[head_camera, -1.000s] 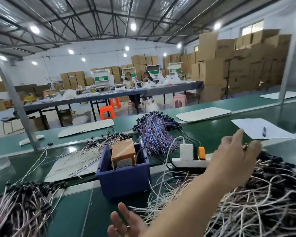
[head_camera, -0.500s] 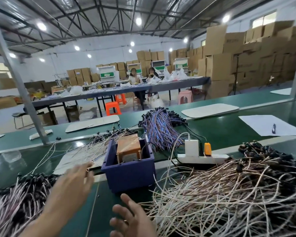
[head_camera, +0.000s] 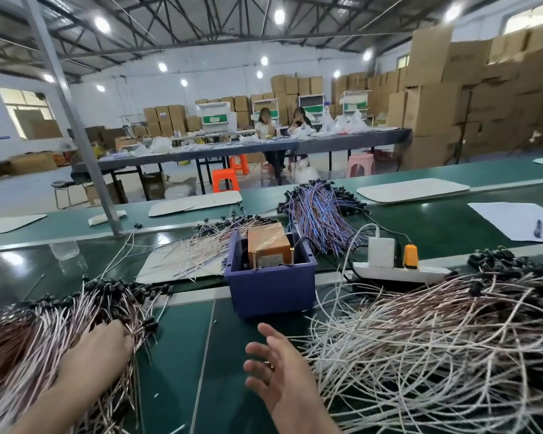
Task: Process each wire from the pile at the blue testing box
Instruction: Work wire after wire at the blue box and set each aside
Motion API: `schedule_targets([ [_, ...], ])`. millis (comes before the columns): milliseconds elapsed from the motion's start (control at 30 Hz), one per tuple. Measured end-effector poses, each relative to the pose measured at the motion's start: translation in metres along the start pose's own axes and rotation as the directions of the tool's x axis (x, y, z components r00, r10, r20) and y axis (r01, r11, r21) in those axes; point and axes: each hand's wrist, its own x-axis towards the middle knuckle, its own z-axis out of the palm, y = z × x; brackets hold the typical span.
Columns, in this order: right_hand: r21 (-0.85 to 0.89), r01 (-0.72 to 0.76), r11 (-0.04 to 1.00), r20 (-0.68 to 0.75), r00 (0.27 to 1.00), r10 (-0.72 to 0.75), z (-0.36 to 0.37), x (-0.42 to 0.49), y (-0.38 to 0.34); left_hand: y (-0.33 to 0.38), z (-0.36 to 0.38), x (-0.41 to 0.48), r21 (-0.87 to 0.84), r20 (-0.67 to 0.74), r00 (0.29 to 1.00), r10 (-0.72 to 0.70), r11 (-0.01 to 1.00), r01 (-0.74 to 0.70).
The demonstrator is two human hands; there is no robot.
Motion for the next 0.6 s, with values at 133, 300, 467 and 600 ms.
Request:
schedule_targets([
  [133,-0.044,0.018,0.999,0.023,1.0,-0.017,-0.001,-0.003,0.001,0.003,-0.012,0.005,-0.224,-0.028,0.999,-0.032,0.974,0.025],
  [300,-0.089,0.037,0.995,0.059,0.998,-0.032,0.0,-0.004,0.002,0.013,-0.045,-0.002,-0.479,-0.142,0.988,-0.065,0.878,-0.012],
  [467,-0.118,0.069,0.991,0.108,0.993,-0.056,0.001,-0.006,0.001,0.04,-0.069,-0.032,-0.618,-0.299,0.952,0.07,0.746,-0.249],
  [600,-0.142,0.083,0.986,0.132,0.989,-0.064,0.001,-0.006,0.001,0.056,-0.052,-0.048,-0.271,-0.37,0.916,0.152,0.926,-0.263],
])
